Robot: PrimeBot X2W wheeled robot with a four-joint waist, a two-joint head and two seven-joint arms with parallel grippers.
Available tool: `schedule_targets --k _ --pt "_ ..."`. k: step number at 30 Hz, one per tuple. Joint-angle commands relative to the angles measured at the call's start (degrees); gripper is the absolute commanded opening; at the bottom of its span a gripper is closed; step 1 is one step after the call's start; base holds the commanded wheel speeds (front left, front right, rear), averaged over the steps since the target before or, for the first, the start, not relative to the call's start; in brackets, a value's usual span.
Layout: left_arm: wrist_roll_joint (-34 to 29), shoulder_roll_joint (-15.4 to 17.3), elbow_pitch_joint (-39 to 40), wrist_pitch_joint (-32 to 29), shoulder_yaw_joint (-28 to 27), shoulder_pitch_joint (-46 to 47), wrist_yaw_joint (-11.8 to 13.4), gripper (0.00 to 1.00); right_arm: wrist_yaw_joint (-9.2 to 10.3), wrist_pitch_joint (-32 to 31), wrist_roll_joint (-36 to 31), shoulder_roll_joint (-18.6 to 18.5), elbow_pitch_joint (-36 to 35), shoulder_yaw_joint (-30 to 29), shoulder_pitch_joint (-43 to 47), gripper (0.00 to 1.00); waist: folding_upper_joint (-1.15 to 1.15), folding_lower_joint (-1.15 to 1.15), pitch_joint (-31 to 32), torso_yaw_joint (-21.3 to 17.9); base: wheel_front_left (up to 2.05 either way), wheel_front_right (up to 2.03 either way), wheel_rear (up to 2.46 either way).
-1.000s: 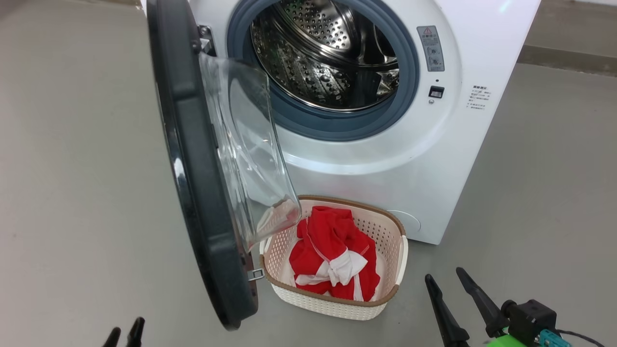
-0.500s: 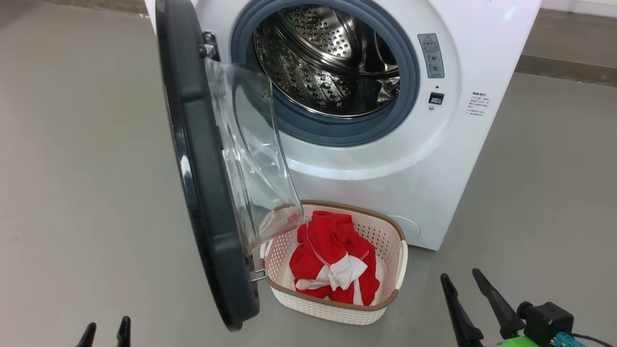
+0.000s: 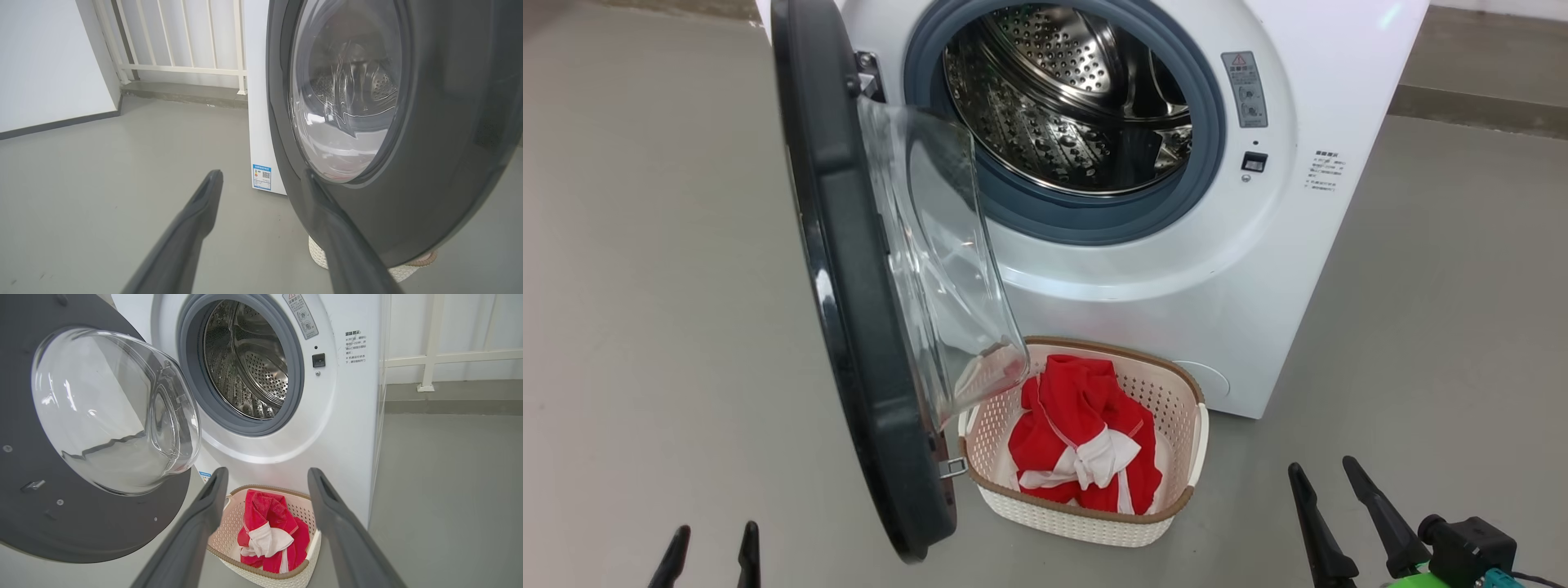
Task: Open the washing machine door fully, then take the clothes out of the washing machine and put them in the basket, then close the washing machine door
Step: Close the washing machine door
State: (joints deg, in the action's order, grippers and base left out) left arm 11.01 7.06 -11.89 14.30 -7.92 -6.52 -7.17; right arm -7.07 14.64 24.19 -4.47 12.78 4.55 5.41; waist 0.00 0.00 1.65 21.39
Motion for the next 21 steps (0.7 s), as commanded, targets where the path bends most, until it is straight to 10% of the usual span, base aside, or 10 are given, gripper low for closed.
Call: schedule_targets --k 1,21 --pt "-0.76 0.02 1.67 0.7 -2.59 0.61 -0.32 1.0 -0.42 0.36 -0.27 -0.64 -1.38 1.09 -0.59 1.0 0.0 0.0 -0.1 -0.1 0.0 0.0 0.0" --pt "0.09 -0.72 2.32 0.7 -2.6 1.05 -0.32 1.0 -0.42 0.36 -0.32 -0.48 -0.93 1.53 -0.96 1.0 0.0 0.0 -0.3 -0.39 0.0 0.0 0.0"
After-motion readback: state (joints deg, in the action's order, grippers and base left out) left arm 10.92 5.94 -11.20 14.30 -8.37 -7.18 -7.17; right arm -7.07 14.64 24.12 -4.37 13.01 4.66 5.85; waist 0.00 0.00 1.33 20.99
